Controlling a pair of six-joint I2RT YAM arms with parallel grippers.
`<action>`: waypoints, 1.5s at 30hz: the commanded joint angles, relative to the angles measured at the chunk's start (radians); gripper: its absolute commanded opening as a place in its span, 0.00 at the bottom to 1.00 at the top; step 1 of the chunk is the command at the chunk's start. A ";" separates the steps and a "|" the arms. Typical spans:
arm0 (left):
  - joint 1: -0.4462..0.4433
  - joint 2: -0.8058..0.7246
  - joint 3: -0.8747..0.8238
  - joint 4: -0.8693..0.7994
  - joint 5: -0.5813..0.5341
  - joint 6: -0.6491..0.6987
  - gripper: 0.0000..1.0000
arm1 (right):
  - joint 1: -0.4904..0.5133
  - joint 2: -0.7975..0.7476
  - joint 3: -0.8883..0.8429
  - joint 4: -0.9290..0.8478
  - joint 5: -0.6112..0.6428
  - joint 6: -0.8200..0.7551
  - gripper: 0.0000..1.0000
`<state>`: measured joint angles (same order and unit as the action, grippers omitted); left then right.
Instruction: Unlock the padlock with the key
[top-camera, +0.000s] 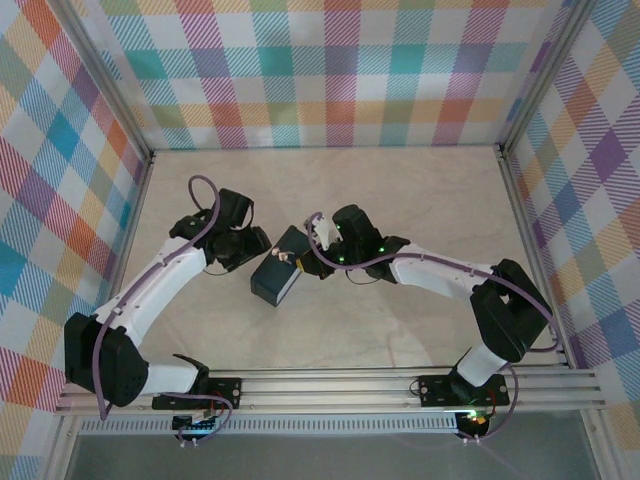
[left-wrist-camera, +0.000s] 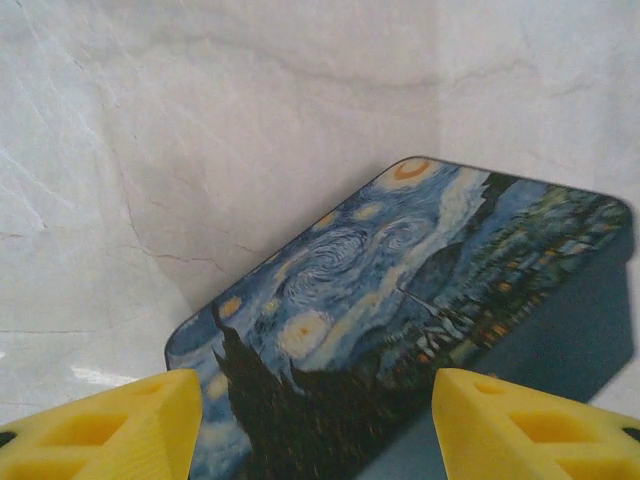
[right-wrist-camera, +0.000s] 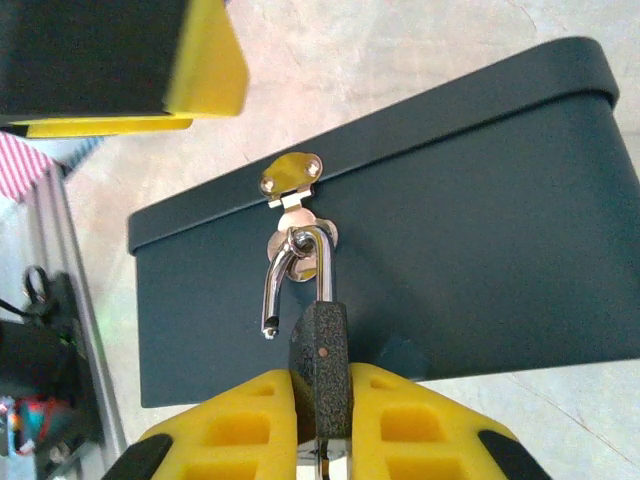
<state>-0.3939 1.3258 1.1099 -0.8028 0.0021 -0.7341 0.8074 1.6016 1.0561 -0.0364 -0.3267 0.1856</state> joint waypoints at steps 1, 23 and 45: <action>0.007 0.022 -0.021 0.048 0.026 0.030 0.62 | 0.041 -0.023 0.107 -0.181 0.068 -0.200 0.05; 0.007 0.164 -0.018 0.145 0.177 0.053 0.60 | 0.262 0.101 0.123 -0.177 0.732 -0.947 0.10; 0.007 0.233 0.043 0.127 0.210 0.085 0.58 | 0.264 0.105 -0.173 0.492 0.773 -1.413 0.17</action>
<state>-0.3676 1.5272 1.1507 -0.6121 0.1043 -0.7017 1.0702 1.6581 0.9005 0.4145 0.4866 -1.1500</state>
